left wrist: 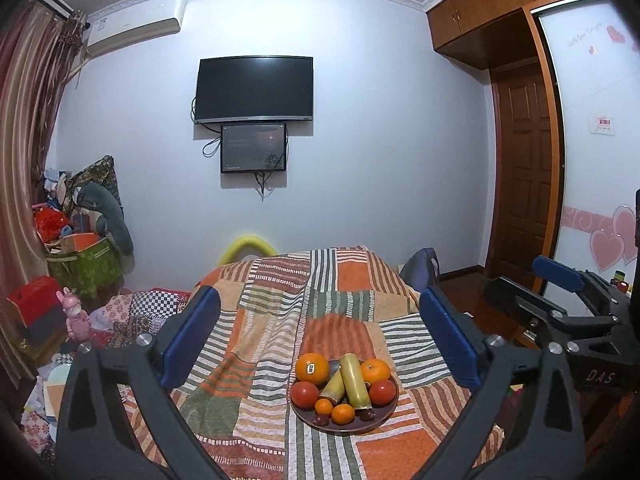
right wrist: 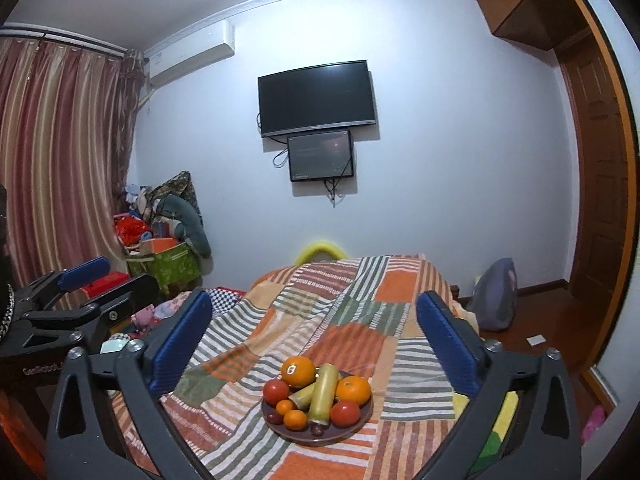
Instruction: Organize fruits
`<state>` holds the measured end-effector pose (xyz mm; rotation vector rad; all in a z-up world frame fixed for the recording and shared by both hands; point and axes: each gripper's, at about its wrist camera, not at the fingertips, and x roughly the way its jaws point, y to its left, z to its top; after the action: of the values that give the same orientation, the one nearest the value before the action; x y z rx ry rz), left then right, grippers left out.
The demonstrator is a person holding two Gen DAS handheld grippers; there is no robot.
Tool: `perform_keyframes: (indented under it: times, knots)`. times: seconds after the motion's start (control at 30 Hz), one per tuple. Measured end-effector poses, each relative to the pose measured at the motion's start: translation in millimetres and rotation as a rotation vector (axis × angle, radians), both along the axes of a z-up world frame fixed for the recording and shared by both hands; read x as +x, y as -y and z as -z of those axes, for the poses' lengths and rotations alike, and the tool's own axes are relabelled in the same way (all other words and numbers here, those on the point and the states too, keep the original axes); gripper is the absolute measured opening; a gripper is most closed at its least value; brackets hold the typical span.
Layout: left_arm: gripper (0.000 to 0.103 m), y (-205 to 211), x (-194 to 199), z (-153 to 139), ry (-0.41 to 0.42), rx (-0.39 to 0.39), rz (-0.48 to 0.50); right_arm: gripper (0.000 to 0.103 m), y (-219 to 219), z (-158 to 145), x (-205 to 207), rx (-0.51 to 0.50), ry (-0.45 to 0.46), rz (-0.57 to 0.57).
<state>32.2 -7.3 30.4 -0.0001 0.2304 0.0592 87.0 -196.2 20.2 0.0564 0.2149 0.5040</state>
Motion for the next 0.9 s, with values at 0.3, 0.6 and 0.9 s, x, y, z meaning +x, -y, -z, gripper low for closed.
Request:
perform_keyframes:
  times: [0.3, 0.6, 0.9]
  knots:
    - [0.103, -1.7, -4.3, 0.2, -0.004, -0.017, 0.001, 0.103, 0.9, 3.5, -2.9, -0.009, -0.017, 0.008]
    - [0.103, -1.8, -5.4, -0.1, -0.003, -0.019, 0.002, 0.103, 1.2, 2.1, -6.4, -0.015, -0.012, 0.014]
    - [0.103, -2.7, -6.7, 0.1, -0.006, -0.029, -0.003, 0.103, 0.8, 1.3, -6.6, -0.015, -0.009, 0.015]
